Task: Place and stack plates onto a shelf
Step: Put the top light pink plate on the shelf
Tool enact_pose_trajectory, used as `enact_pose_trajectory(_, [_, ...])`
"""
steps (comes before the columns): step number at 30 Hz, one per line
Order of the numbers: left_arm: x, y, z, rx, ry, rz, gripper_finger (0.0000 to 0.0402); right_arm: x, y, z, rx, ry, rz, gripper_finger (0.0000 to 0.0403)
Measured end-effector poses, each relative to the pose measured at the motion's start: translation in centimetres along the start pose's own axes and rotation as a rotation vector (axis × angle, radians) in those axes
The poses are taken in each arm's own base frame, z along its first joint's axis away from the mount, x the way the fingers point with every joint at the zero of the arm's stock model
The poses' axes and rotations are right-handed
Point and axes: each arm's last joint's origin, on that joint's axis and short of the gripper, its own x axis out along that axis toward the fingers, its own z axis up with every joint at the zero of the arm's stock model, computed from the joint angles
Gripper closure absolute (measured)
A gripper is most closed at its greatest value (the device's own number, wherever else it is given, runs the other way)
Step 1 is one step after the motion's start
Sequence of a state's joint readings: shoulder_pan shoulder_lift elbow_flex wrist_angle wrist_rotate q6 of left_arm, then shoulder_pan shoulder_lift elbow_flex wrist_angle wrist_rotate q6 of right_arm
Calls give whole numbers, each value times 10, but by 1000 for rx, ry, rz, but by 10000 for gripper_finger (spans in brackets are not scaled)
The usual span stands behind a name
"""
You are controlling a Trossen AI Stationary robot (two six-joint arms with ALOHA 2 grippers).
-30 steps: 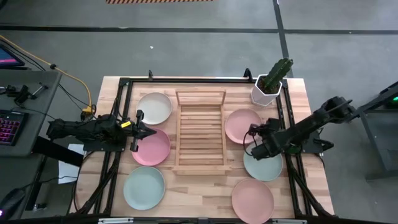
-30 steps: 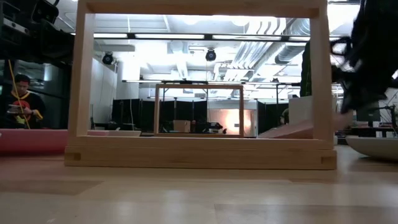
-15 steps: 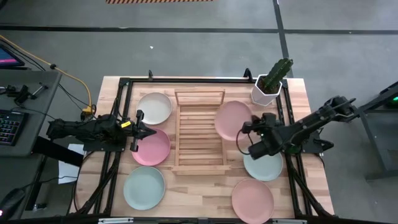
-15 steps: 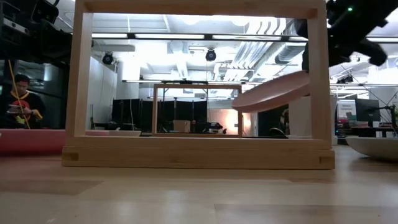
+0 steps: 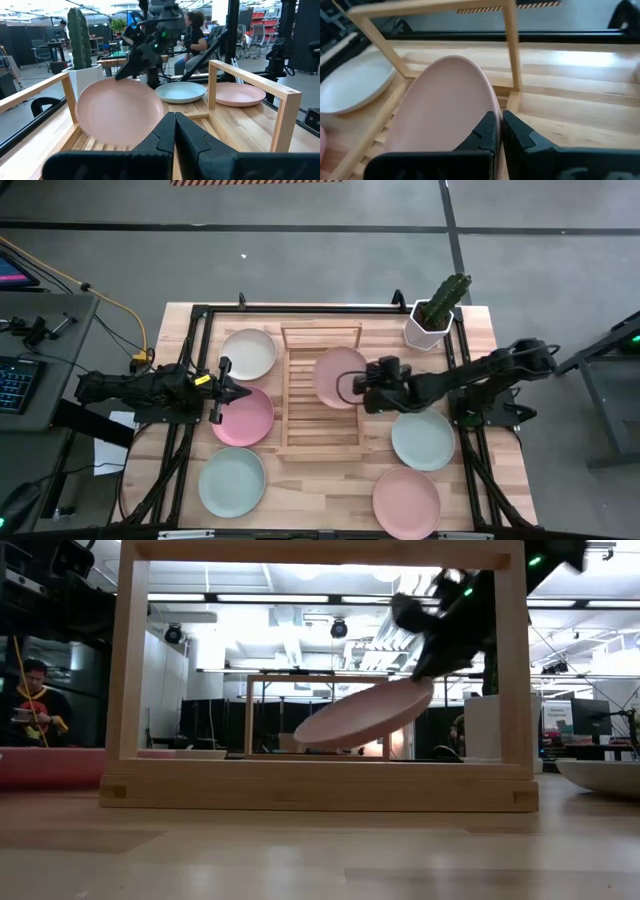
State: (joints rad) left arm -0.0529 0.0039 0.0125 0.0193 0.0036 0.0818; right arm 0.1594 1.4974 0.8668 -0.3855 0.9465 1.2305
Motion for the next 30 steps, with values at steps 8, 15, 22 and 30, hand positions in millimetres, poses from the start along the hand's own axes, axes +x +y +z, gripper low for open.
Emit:
enact_pose_trajectory(8, [0,0,0,0,0,0,401,44,13,0,-24,48,65,403])
enact_pose_trajectory(15, [0,0,0,0,0,0,401,71,15,-7,-45,98,96,403])
enact_pose_trajectory(22, [0,0,0,0,0,0,401,86,11,-12,-26,121,65,403])
enact_pose_trajectory(30, [0,0,0,0,0,0,401,98,10,-15,-20,99,48,403])
